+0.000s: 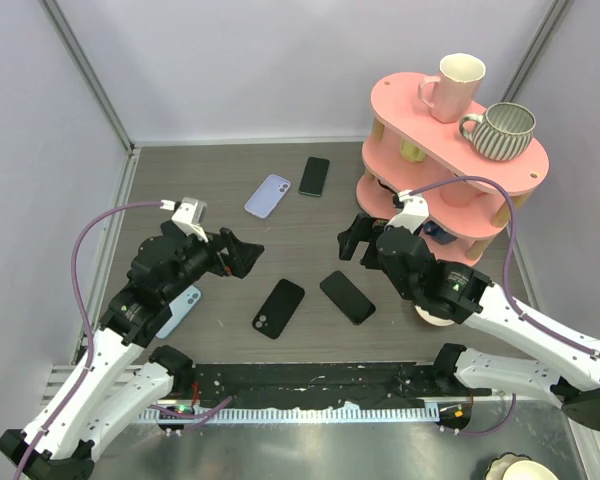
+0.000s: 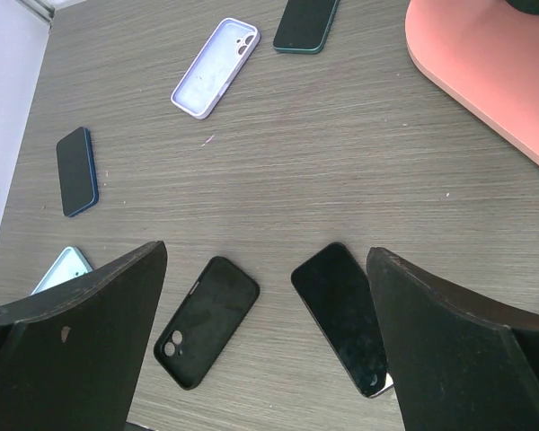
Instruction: Put the phone into the phone case
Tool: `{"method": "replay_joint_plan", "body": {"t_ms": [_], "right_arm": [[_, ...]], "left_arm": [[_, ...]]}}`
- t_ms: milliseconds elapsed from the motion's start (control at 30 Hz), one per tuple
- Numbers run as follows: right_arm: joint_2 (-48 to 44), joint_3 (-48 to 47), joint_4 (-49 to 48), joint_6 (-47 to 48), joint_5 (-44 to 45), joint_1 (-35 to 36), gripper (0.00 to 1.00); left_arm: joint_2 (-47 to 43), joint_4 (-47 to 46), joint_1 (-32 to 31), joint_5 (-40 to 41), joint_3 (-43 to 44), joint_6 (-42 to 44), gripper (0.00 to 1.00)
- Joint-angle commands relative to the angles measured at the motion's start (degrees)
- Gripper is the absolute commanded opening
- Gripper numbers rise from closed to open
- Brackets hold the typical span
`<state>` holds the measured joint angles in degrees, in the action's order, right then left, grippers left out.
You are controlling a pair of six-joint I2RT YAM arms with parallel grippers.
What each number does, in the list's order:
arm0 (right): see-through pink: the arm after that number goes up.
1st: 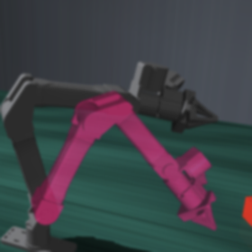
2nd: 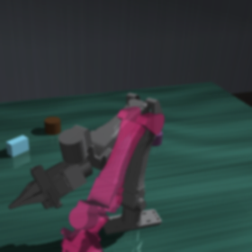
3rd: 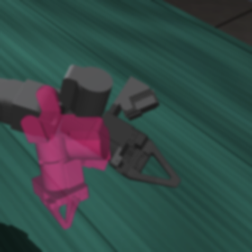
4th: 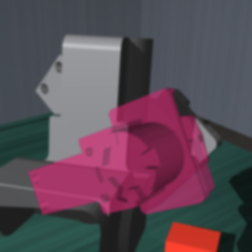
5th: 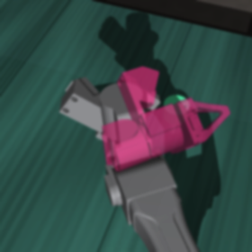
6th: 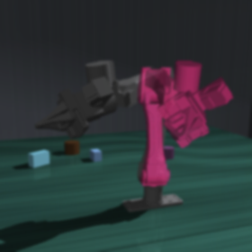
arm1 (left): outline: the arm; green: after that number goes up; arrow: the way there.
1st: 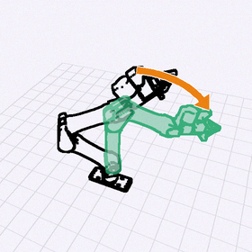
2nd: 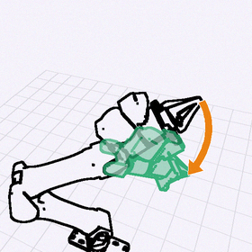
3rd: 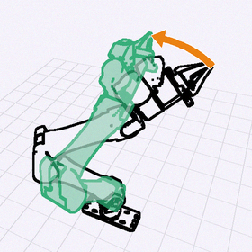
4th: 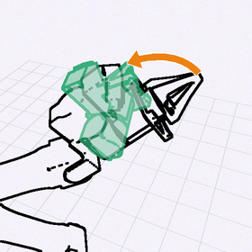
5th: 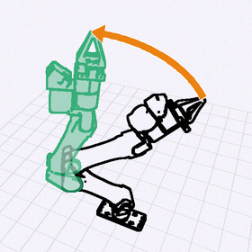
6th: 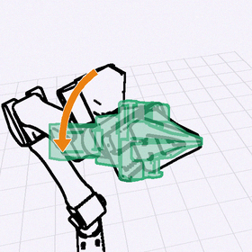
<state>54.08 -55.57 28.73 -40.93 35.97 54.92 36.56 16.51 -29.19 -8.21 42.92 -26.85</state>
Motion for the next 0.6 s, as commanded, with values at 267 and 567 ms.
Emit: {"method": "replay_joint_plan", "body": {"t_ms": [267,567], "right_arm": [[1.6,1.0,-2.2,-4.9,1.0,0.3,1.0],[11.5,-0.1,1.7,-12.3,6.2,0.3,1.0]], "left_arm": [[0.4,-2.5,-0.2,-0.1,-0.1,-0.5,1.0],[-0.2,0.4,-0.2,8.5,0.4,0.4,0.98]]}}
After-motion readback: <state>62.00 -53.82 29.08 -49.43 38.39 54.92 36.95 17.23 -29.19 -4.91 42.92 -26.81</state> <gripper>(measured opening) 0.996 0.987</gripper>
